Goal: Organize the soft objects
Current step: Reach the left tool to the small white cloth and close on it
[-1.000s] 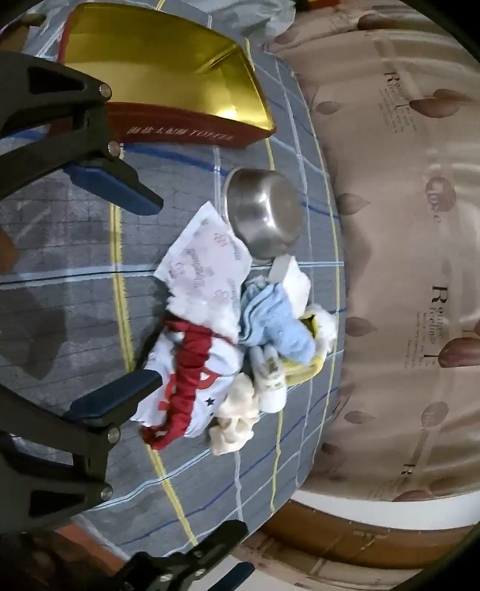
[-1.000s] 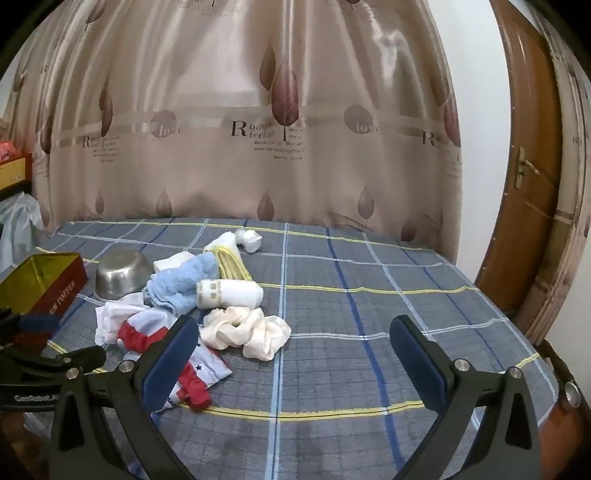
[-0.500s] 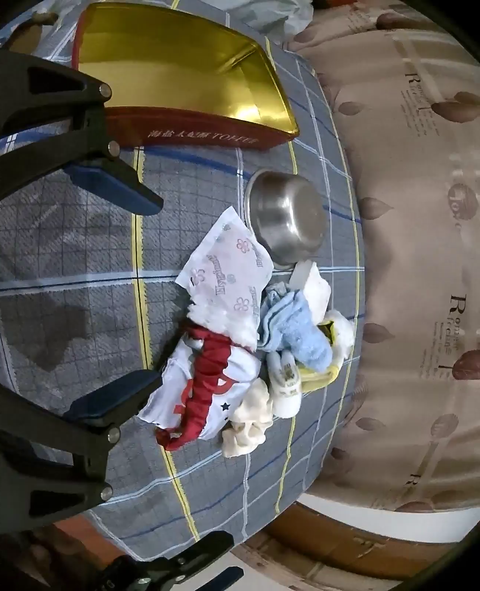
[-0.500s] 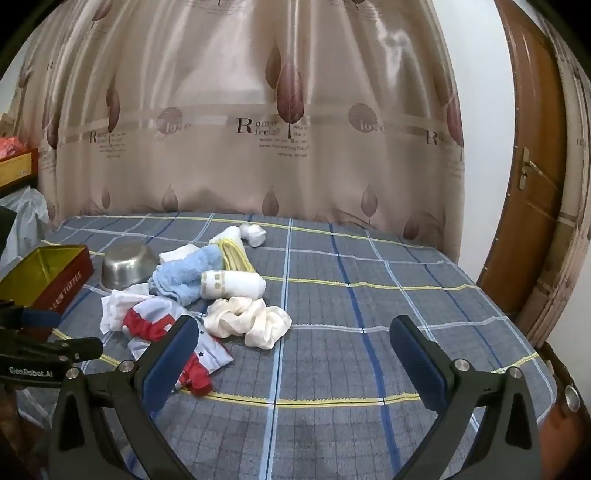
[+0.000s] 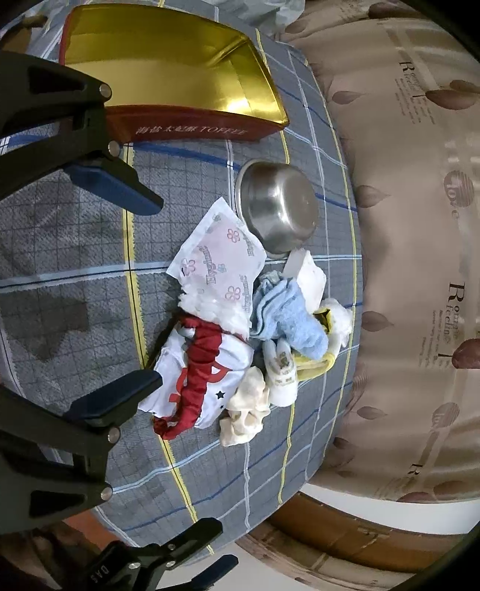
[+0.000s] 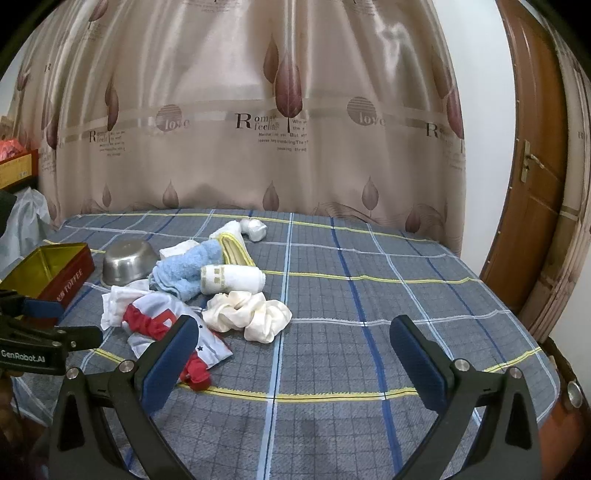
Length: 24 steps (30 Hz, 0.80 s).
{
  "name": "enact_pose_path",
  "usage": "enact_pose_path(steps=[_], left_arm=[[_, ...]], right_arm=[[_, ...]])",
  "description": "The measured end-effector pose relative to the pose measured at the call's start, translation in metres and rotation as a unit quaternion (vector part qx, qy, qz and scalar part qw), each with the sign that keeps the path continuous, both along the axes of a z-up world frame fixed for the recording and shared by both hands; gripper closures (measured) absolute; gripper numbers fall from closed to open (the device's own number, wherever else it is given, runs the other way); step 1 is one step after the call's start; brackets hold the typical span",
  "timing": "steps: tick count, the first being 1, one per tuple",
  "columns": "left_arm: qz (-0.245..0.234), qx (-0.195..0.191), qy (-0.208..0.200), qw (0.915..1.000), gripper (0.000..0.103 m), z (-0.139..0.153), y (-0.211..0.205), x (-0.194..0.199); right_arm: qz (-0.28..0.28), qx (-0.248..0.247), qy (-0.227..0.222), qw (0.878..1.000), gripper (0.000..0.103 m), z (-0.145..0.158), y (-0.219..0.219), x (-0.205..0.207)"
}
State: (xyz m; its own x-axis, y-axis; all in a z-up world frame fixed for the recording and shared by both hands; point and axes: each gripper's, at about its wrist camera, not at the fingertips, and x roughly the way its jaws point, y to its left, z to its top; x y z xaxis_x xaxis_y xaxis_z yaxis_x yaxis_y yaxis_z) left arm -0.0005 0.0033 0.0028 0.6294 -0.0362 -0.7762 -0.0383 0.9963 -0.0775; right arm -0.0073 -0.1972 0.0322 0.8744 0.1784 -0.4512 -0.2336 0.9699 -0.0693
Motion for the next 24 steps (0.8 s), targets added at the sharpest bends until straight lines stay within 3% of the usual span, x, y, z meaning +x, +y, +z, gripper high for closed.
enact_pose_path(steps=[12,24], left_arm=[[-0.049,0.03,-0.01,0.9983,0.015,0.009,-0.015,0.008],[-0.117,0.004,0.008,0.9931,0.015,0.014,0.002,0.031]], right_arm=[[0.0,0.006,0.007,1.0,0.0,-0.003,-0.003,-0.001],[-0.001,0.008,0.018,1.0,0.0,-0.008,-0.008,0.0]])
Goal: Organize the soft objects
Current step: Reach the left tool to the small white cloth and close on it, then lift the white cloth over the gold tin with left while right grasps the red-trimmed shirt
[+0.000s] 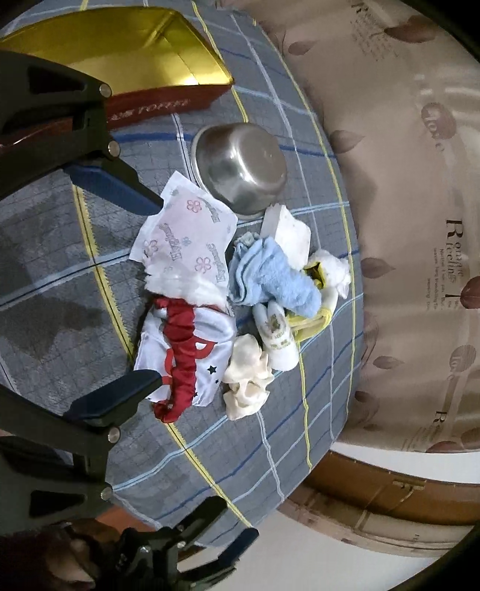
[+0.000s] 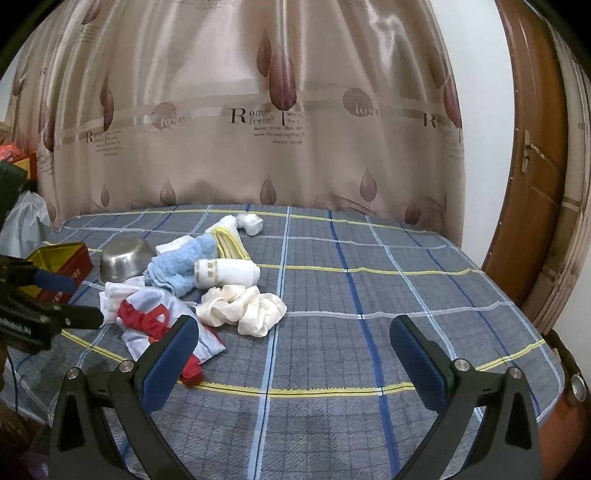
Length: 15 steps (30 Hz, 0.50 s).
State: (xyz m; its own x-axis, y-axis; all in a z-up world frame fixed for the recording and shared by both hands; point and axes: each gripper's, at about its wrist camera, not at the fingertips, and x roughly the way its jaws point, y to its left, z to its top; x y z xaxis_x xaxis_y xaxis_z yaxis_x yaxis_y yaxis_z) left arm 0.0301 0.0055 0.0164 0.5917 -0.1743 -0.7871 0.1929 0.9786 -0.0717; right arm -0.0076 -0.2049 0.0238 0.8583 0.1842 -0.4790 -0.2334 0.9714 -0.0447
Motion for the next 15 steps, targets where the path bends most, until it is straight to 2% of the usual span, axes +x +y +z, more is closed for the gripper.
enact_pose_path(steps=[4,6,8,9,11,13,15], left_arm=[[-0.01,-0.007,0.007,0.9999,0.016,-0.003,0.006,0.011],[-0.021,-0.017,0.016,0.9995,0.025,-0.006,0.007,0.017],[-0.027,-0.015,0.027,0.9992,0.04,-0.009,0.007,0.024],[-0.03,-0.014,0.03,0.999,0.043,-0.011,0.008,0.027],[-0.035,-0.019,0.04,0.9984,0.07,-0.015,0.011,0.032],[-0.037,-0.029,0.051,0.9976,0.076,-0.019,0.015,0.035],[-0.037,-0.04,0.049,0.9973,0.076,-0.02,0.019,0.037]], right_arm=[[-0.003,-0.004,0.004,1.0,0.0,-0.002,-0.003,0.009],[-0.003,-0.003,0.006,1.0,0.0,-0.003,-0.004,0.01],[-0.005,-0.003,0.008,1.0,0.0,-0.003,-0.004,0.013],[-0.004,-0.003,0.01,1.0,0.0,-0.003,-0.004,0.014],[-0.005,-0.002,0.014,1.0,0.0,-0.005,-0.005,0.016],[-0.005,-0.001,0.018,1.0,0.0,-0.007,-0.005,0.018],[-0.005,0.0,0.023,1.0,0.0,-0.01,-0.005,0.019]])
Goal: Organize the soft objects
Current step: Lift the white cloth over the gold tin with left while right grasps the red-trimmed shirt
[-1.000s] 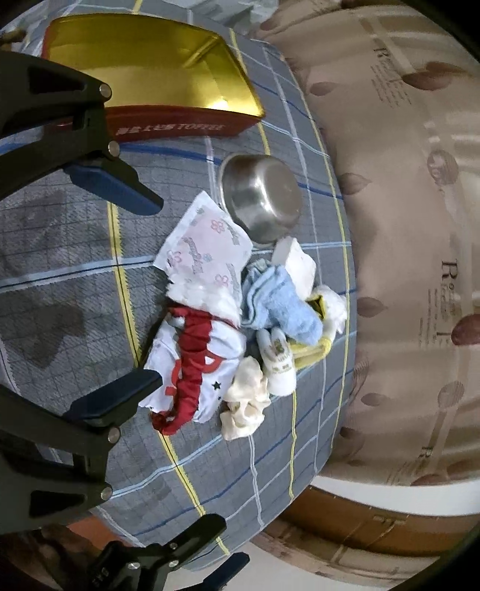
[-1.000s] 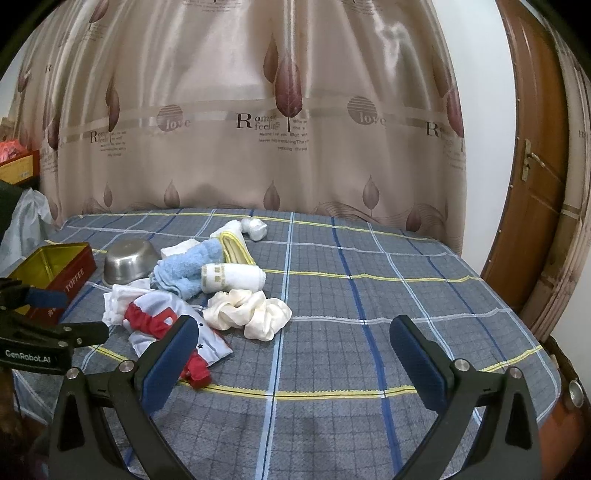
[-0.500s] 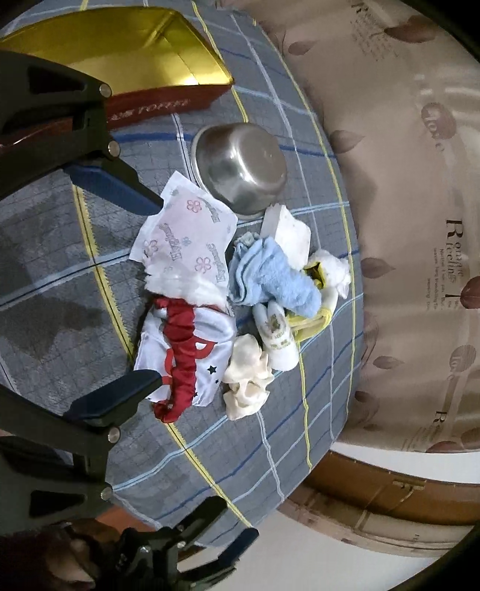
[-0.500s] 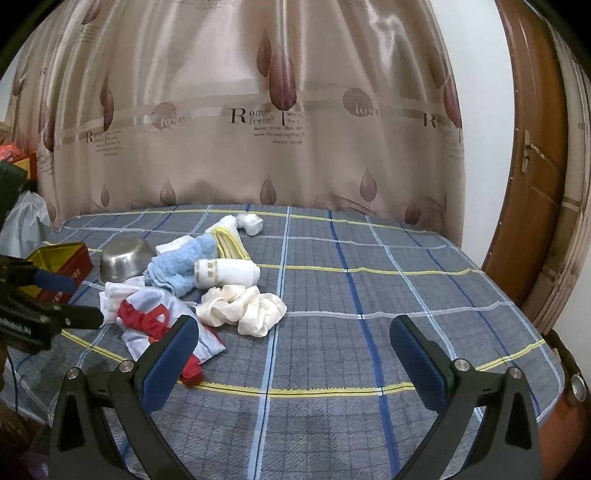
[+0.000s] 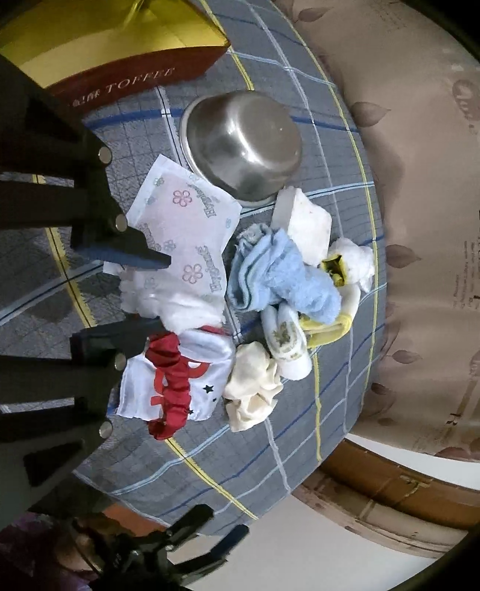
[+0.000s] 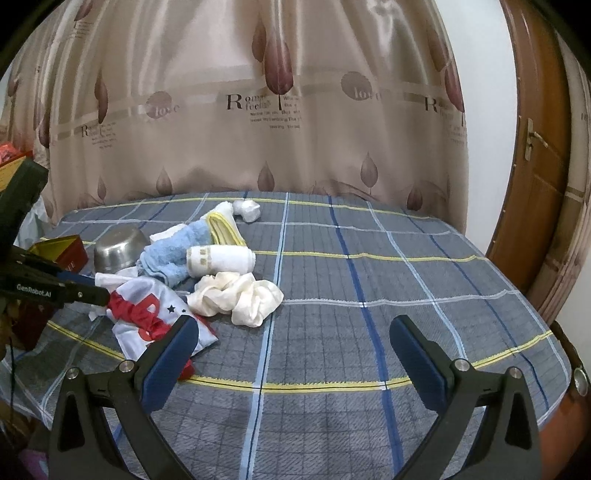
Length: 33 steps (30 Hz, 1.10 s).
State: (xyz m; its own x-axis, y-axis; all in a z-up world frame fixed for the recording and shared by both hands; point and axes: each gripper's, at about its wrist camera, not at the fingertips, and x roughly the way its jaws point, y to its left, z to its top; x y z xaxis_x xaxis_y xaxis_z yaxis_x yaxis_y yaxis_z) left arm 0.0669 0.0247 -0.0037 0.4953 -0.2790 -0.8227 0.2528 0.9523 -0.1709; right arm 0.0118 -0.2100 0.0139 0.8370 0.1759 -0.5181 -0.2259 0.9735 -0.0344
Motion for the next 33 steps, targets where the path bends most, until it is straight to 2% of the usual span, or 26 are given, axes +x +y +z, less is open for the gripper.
enact_pose_path(steps=[2,4,7,11,14,17,20,21,23,29,33], left_arm=[[-0.002,-0.031,0.0,0.9995,0.076,-0.001,0.005,0.001],[0.002,-0.045,0.0,0.999,0.076,-0.001,0.007,0.003],[0.012,-0.049,0.003,0.9987,0.097,-0.001,0.007,0.004],[0.031,-0.039,-0.016,0.9986,0.098,0.007,0.005,-0.003],[0.054,-0.046,-0.027,0.9971,0.098,0.014,0.01,-0.015],[0.062,-0.055,-0.032,0.996,0.098,0.025,0.011,-0.031],[0.061,-0.063,-0.047,0.995,0.098,0.041,0.009,-0.051],[0.062,-0.068,-0.053,0.9943,0.098,0.047,0.01,-0.057],[0.063,-0.075,-0.058,0.9935,0.098,0.055,0.01,-0.067],[0.09,-0.063,-0.072,0.9913,0.098,0.073,0.02,-0.094],[0.129,-0.052,-0.077,0.9873,0.098,0.084,0.052,-0.105]], right_arm=[[0.001,-0.001,0.005,1.0,0.0,-0.003,0.002,0.002],[0.003,-0.004,0.008,1.0,0.0,-0.005,0.004,0.003],[0.006,-0.009,0.005,1.0,0.0,-0.004,0.006,0.002],[0.013,-0.01,0.005,1.0,0.0,-0.003,0.009,0.002],[0.021,-0.012,0.007,1.0,0.0,-0.003,0.011,0.001],[0.059,0.002,0.012,0.998,0.0,-0.002,0.013,-0.001],[0.135,0.03,0.029,0.99,0.0,0.001,0.02,0.0],[0.18,0.042,0.051,0.981,0.0,0.002,0.026,0.005],[0.229,0.044,0.082,0.969,0.0,0.0,0.037,0.014],[0.28,0.001,0.13,0.951,0.0,-0.004,0.072,0.042],[0.294,-0.051,0.144,0.944,0.0,-0.017,0.096,0.051]])
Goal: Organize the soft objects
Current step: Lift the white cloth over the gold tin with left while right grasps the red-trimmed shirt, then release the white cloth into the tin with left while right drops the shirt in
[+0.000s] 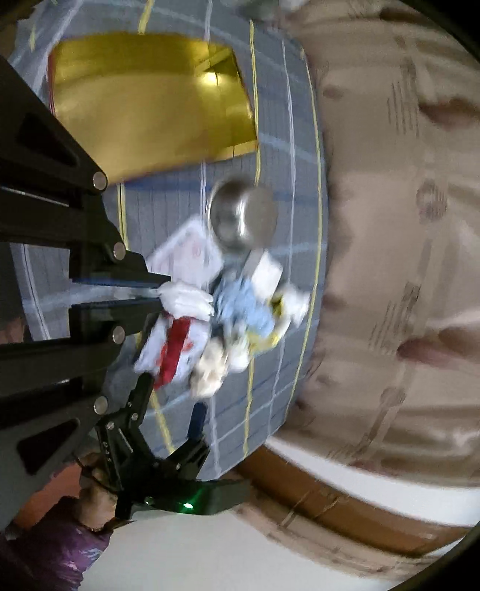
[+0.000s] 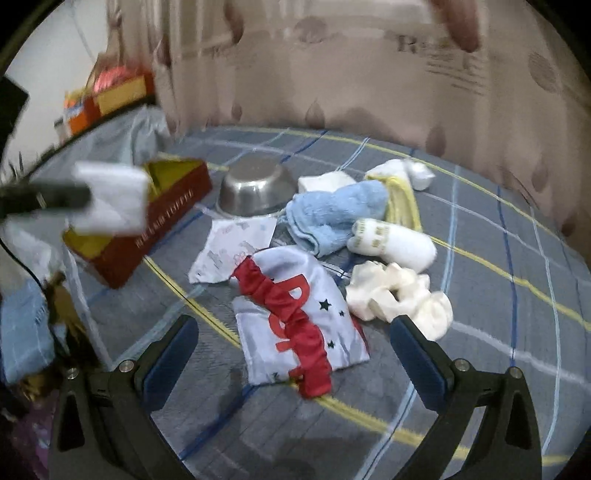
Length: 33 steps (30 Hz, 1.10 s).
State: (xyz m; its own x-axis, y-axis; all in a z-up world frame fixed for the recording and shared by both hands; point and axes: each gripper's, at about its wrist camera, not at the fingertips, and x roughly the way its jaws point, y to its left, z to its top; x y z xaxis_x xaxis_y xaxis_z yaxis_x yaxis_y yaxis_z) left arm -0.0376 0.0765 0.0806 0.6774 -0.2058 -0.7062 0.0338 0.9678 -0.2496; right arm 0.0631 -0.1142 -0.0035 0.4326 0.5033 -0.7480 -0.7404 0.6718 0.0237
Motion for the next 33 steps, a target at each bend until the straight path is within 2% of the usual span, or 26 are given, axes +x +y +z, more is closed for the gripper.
enact_pose_path(steps=[6,13,15,17,21,22,23,27,33], left_arm=[[0.067,0.028,0.018,0.9972,0.098,0.0,0.069,0.002],[0.103,0.055,0.036,0.9926,0.097,-0.021,0.122,0.014],[0.109,0.065,0.04,0.9911,0.097,-0.028,0.131,0.019],[0.112,0.07,0.041,0.9904,0.097,-0.032,0.138,0.025],[0.122,0.079,0.049,0.9881,0.097,-0.042,0.152,0.037],[0.126,0.082,0.053,0.9872,0.097,-0.045,0.157,0.041],[0.127,0.082,0.055,0.9869,0.096,-0.048,0.16,0.042],[0.138,0.085,0.065,0.9847,0.096,-0.056,0.17,0.051],[0.151,0.123,0.068,0.9784,0.095,-0.061,0.171,0.06]], right_arm=[[-0.005,-0.021,0.02,1.0,0.0,-0.014,0.01,0.008],[-0.007,-0.04,0.063,0.997,0.002,-0.024,0.021,0.02],[-0.005,-0.054,0.065,0.996,0.014,-0.027,0.025,0.02],[0.003,-0.061,0.077,0.995,0.033,-0.031,0.029,0.02],[0.003,-0.067,0.074,0.995,0.05,-0.03,0.029,0.017],[0.0,-0.062,0.076,0.995,0.061,-0.028,0.028,0.017],[-0.002,-0.056,0.079,0.995,0.069,-0.026,0.026,0.018],[-0.009,-0.056,0.078,0.995,0.072,-0.026,0.022,0.018],[-0.023,-0.026,0.079,0.996,0.076,-0.015,0.014,0.01]])
